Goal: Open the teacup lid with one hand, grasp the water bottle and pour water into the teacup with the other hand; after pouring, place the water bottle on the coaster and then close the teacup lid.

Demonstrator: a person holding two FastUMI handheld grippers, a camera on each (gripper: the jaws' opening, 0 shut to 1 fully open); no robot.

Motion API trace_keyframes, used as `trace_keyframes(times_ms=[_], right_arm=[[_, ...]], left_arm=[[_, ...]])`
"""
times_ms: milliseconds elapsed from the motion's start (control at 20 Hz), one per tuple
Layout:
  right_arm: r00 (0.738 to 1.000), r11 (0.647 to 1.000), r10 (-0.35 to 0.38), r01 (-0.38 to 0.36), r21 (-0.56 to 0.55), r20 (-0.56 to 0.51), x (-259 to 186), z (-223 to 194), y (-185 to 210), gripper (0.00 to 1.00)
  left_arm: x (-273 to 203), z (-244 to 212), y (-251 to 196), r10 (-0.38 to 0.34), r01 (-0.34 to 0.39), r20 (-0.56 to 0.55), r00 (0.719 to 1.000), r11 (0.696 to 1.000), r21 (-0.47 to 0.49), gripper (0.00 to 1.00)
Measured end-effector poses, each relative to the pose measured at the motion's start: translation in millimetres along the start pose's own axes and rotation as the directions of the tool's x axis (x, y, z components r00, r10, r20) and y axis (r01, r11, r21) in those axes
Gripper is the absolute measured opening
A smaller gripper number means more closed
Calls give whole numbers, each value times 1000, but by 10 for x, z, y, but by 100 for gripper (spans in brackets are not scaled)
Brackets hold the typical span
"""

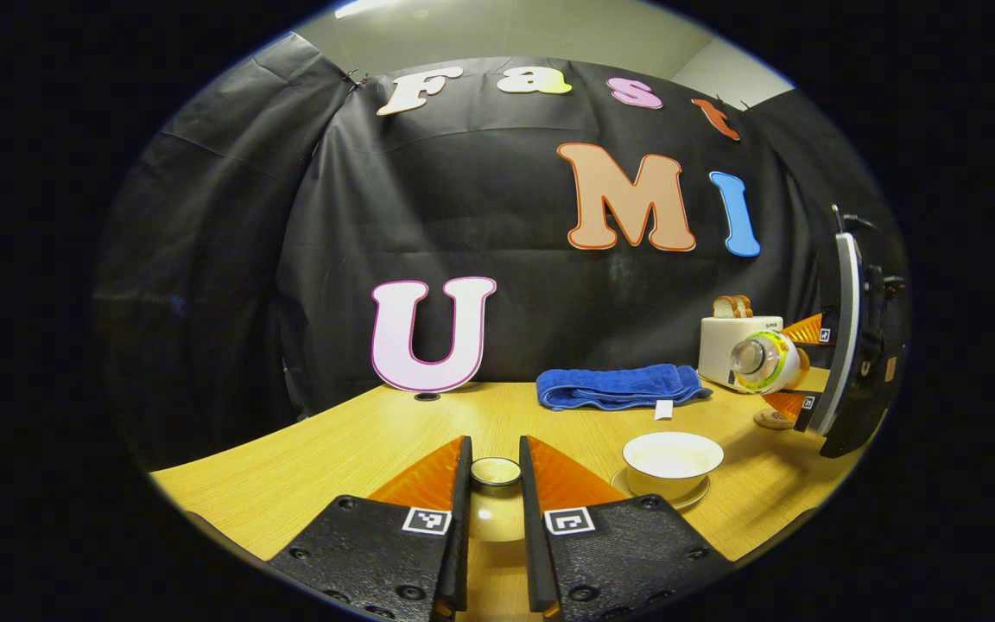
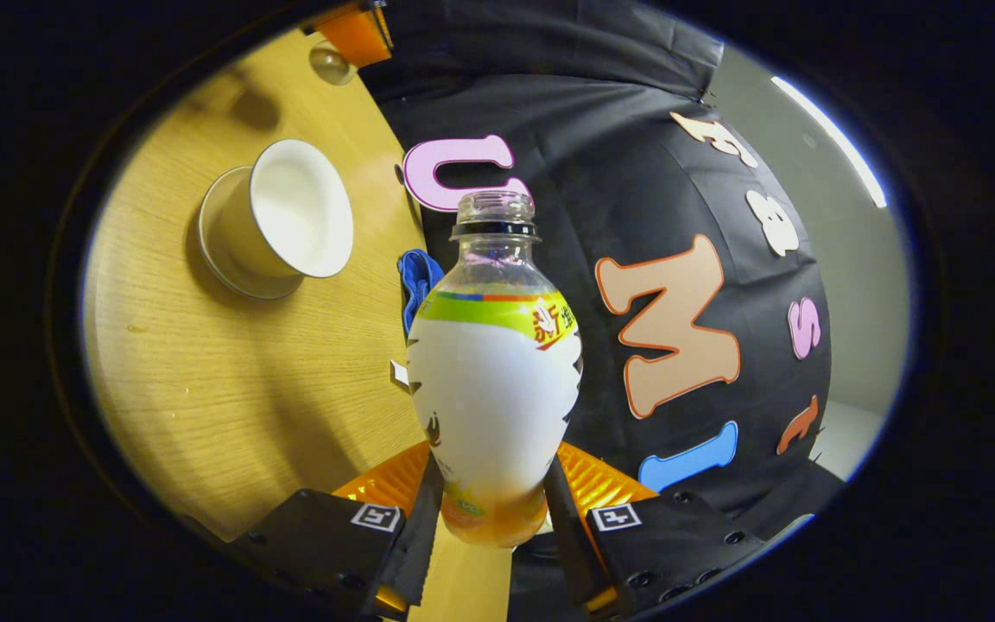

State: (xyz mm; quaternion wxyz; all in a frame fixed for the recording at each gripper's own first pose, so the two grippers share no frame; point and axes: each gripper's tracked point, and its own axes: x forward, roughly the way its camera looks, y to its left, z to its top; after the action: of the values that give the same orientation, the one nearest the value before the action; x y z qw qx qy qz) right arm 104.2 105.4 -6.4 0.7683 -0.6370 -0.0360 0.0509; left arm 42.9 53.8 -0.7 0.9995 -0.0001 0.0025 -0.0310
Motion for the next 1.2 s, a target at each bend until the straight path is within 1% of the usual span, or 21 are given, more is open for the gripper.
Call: trace_keyframes(times_ms=[150, 200, 350, 600, 850, 1000, 1200], right_arm=[[1000, 995, -6, 8, -97, 20, -39, 36, 83, 65], [1000, 992, -10, 13, -123, 24, -71, 56, 124, 64], [999, 981, -16, 22, -192, 32, -68, 82, 209, 65], [997, 938, -41, 58, -341, 58, -102, 174, 374, 65], [996, 910, -52, 79, -408, 76, -117, 194, 360, 65], [992, 879, -75, 112, -464, 99, -129, 239, 316, 65], [989, 862, -104, 142, -486, 106, -117, 243, 269, 65]], left_arm=[[-3, -9, -1, 0, 0, 0, 1000, 1000, 0, 25], [-5, -3, 1, -1, 1, -1, 1000, 1000, -1, 25], [-5, -7, -2, -2, 2, 0, 1000, 1000, -1, 25], [-15, -12, 0, -2, 2, -1, 1000, 1000, -1, 25], [-8, -2, -1, -3, 3, 0, 1000, 1000, -2, 25], [-4, -5, 0, -3, 3, 0, 1000, 1000, -2, 24], [-3, -7, -2, -3, 3, 0, 1000, 1000, -2, 24]])
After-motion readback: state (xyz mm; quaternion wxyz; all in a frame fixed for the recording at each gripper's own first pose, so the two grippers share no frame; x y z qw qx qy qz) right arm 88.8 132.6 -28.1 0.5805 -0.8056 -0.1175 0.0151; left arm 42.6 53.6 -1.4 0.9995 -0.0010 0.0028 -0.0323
